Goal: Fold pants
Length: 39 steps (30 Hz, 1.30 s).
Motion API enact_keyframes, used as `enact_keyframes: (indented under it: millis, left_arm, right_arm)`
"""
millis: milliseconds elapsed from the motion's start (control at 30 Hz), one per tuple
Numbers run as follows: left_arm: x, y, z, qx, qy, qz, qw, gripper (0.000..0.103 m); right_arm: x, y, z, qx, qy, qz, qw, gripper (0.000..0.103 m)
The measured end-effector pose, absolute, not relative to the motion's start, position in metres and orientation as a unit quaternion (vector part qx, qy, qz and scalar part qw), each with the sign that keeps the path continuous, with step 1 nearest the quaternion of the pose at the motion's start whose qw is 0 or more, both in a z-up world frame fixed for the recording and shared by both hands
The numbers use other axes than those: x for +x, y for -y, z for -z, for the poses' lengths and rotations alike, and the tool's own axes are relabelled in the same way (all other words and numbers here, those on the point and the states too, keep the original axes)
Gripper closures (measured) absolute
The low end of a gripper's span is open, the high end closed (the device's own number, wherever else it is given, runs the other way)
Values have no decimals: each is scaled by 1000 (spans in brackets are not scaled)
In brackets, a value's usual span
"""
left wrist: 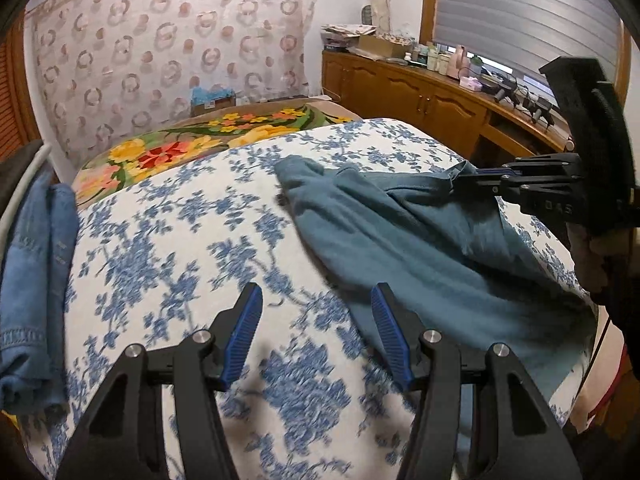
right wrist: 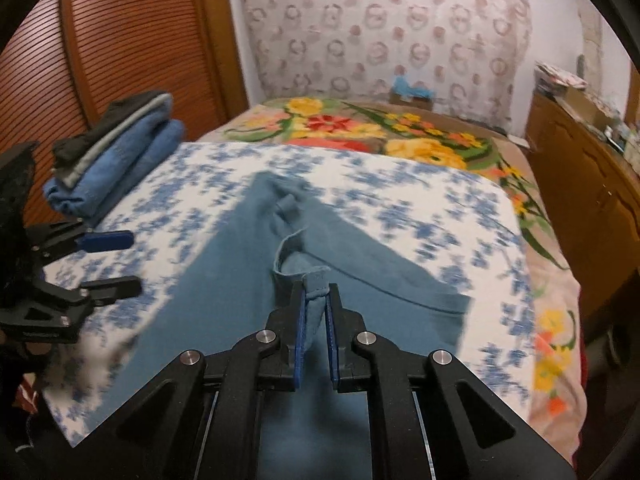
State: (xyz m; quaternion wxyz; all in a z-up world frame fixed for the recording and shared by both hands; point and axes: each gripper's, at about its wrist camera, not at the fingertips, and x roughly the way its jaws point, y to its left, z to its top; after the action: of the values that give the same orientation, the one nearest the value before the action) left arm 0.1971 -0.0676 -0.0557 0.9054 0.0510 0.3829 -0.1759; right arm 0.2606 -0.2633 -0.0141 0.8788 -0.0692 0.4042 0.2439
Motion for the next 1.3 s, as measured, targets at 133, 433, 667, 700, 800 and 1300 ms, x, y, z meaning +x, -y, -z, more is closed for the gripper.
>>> enact_keyframes:
  millis: [133,433,667,700,800,1300]
  left_arm:
    - [207,78,57,55,-386,180,903,47]
    - [213,86,75,61,-410,184,891,47]
    - [212,85,82,58,-410,186,891,47]
    - [211,84,82,57,-410,186,891,46]
    - [212,82,83,51,-412,188,890,46]
    - [213,80,84,47,-413,187,890,46]
  right_arm:
    - [273,289,24,-55,-416,-223,880,96]
    - [286,313,36,-23,-437,-207,875,81]
    - [289,311,40,-22,-444,-206,872,74]
    - [290,311,41,-24,-446,-200,872,74]
    - [294,315,45,-26,-450,-188,873,74]
    - [294,315,18,-41,-382,-183,905,100]
